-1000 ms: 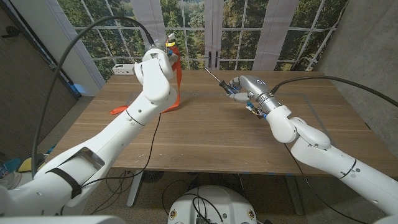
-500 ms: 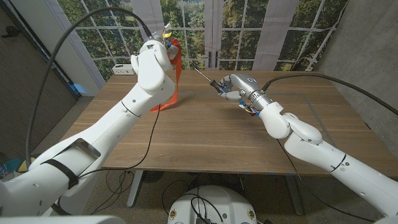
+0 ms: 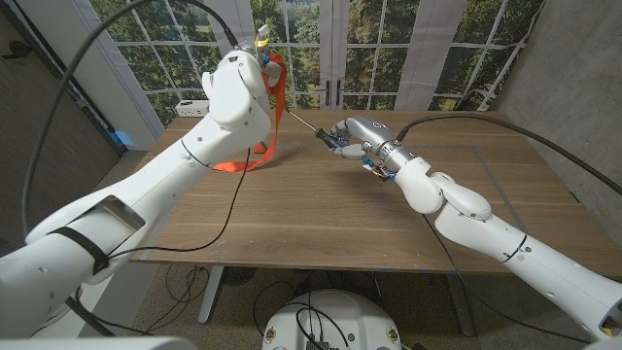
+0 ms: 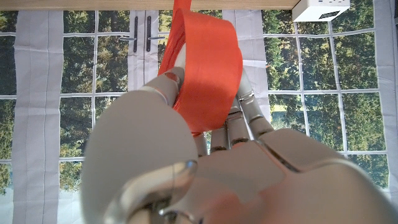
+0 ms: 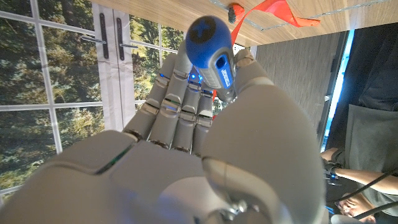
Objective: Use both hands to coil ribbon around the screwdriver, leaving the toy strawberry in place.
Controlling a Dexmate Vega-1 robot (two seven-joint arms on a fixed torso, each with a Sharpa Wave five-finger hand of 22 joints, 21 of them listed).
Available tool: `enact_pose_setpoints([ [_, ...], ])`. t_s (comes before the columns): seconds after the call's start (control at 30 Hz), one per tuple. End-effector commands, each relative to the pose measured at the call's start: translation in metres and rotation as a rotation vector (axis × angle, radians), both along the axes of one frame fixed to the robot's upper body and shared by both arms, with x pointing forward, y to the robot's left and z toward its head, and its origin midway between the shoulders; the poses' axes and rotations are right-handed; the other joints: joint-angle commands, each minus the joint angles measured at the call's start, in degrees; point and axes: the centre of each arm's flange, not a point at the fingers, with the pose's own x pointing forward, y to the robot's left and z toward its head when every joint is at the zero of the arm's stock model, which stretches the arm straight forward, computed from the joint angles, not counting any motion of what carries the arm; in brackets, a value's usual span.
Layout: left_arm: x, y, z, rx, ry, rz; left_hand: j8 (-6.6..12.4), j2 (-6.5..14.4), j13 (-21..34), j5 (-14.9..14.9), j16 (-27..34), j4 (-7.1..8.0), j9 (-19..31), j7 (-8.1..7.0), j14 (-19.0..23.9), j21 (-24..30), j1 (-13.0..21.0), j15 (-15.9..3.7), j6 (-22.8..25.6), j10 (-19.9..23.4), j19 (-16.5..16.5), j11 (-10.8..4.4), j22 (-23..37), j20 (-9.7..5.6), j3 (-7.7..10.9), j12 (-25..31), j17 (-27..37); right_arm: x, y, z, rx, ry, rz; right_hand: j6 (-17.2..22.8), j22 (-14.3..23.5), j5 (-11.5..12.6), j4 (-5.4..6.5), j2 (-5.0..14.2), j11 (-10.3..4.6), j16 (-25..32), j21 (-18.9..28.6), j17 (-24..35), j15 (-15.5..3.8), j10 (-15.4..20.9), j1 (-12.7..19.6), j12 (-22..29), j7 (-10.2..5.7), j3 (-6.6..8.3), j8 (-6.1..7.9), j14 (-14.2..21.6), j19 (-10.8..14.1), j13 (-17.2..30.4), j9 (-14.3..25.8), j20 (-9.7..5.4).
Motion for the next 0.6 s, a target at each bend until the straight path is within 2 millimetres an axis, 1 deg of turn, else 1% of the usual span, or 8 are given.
enact_pose_setpoints([
  [0.03, -0.004, -0.002, 0.008, 0.002, 0.036, -0.026, 0.32, 3.0, 10.1, 0.3, 1.8, 0.42, 6.6, -1.16, 12.8, 0.3, 2.9, -15.48, 18.3, 16.9, 0.2, -16.42, 0.0, 0.34, 0.66, 10.7, 16.1, 0.007, 0.018, 0.002, -0.081, -0.015, 0.003, 8.0, 0.1, 0.6, 0.55, 7.06, -5.0, -0.3, 0.6, 0.3, -10.33, 5.4, 7.1, 0.7, -7.74, 0.69, 0.34, 7.2, -0.4, 7.6, 0.2, -0.54],
  [0.07, -0.004, -0.002, 0.008, 0.008, 0.045, -0.038, 0.29, 3.0, 10.2, 0.3, 1.8, 0.4, 6.6, -1.17, 12.8, 0.3, 2.9, -15.46, 18.3, 16.8, 0.2, -16.46, 0.0, 0.4, 0.64, 10.7, 16.0, 0.008, 0.018, 0.002, -0.084, -0.018, 0.005, 8.0, 0.1, 0.6, 0.55, 7.01, -4.73, -0.3, 0.6, 0.4, -10.31, 5.3, 7.1, 0.7, -7.92, 0.67, 0.35, 7.2, -0.5, 7.7, 0.2, -0.56],
  [0.1, -0.004, -0.002, 0.008, 0.008, 0.051, -0.044, 0.29, 3.0, 10.2, 0.3, 1.8, 0.4, 6.6, -1.18, 12.8, 0.3, 2.9, -15.45, 18.3, 16.9, 0.2, -16.47, -0.1, 0.4, 0.64, 10.7, 16.0, 0.01, 0.019, 0.003, -0.085, -0.018, 0.008, 8.0, 0.1, 0.6, 0.56, 7.05, -4.98, -0.4, 0.7, 0.4, -10.3, 5.3, 7.1, 0.7, -7.91, 0.68, 0.32, 7.2, -0.5, 7.7, 0.2, -0.53],
  [0.13, -0.004, -0.001, 0.007, -0.01, 0.058, -0.06, 0.28, 3.0, 10.2, 0.3, 1.8, 0.41, 6.6, -1.08, 12.8, 0.3, 2.9, -15.51, 18.4, 16.9, 0.2, -16.22, -0.1, 0.4, 0.62, 10.7, 16.1, 0.011, 0.02, 0.004, -0.084, -0.013, 0.02, 8.0, 0.1, 0.6, 0.55, 7.03, -4.81, -0.4, 0.7, 0.4, -10.32, 5.3, 7.1, 0.7, -7.96, 0.68, 0.33, 7.2, -0.5, 7.7, 0.2, -0.56],
  [0.3, -0.007, 0.0, 0.008, -0.012, 0.09, -0.084, 0.18, 3.0, 10.3, 0.3, 1.8, 0.33, 6.7, -1.12, 13.0, 0.4, 2.9, -15.49, 18.4, 17.0, 0.2, -16.55, -0.2, 0.44, 0.58, 10.6, 16.2, 0.016, 0.026, 0.009, -0.108, -0.029, 0.02, 8.1, 0.0, 0.6, 0.57, 7.01, -4.93, -0.6, 1.1, 0.5, -10.28, 5.3, 7.1, 0.6, -8.0, 0.67, 0.3, 7.2, -0.7, 7.7, 0.2, -0.56],
  [0.4, -0.009, 0.002, 0.008, -0.011, 0.089, -0.105, 0.1, 3.0, 10.3, 0.3, 1.7, 0.29, 6.7, -0.89, 12.9, 0.4, 3.0, -15.41, 18.5, 17.0, 0.2, -16.25, -0.3, 0.42, 0.54, 10.6, 16.1, 0.022, 0.027, 0.012, -0.117, -0.027, 0.012, 8.1, 0.0, 0.6, 0.54, 6.95, -4.94, -0.7, 1.2, 0.6, -10.3, 5.3, 7.1, 0.5, -8.01, 0.65, 0.26, 7.2, -0.8, 7.7, 0.2, -0.61],
  [0.5, -0.013, 0.004, 0.006, -0.04, 0.097, -0.158, 0.06, 3.0, 10.3, 0.4, 1.7, 0.23, 6.8, -1.02, 13.0, 0.5, 3.0, -15.41, 18.5, 17.1, 0.2, -16.44, -0.4, 0.46, 0.5, 10.5, 15.9, 0.025, 0.032, 0.016, -0.125, -0.038, 0.014, 8.2, 0.0, 0.7, 0.53, 6.99, -4.97, -0.7, 1.4, 0.6, -10.34, 5.7, 7.2, 0.6, -7.95, 0.68, 0.27, 7.2, -0.7, 7.7, 0.2, -0.61],
  [0.6, -0.014, 0.005, 0.006, -0.052, 0.12, -0.191, 0.0, 3.0, 10.3, 0.4, 1.7, 0.17, 6.8, -0.91, 13.0, 0.5, 3.0, -15.41, 18.5, 17.0, 0.3, -16.31, -0.5, 0.43, 0.44, 10.5, 15.9, 0.028, 0.035, 0.02, -0.129, -0.04, 0.018, 8.3, -0.1, 0.7, 0.53, 6.96, -4.93, -0.8, 1.5, 0.7, -10.34, 5.8, 7.1, 0.6, -7.95, 0.67, 0.24, 7.2, -0.9, 7.7, 0.2, -0.69],
])
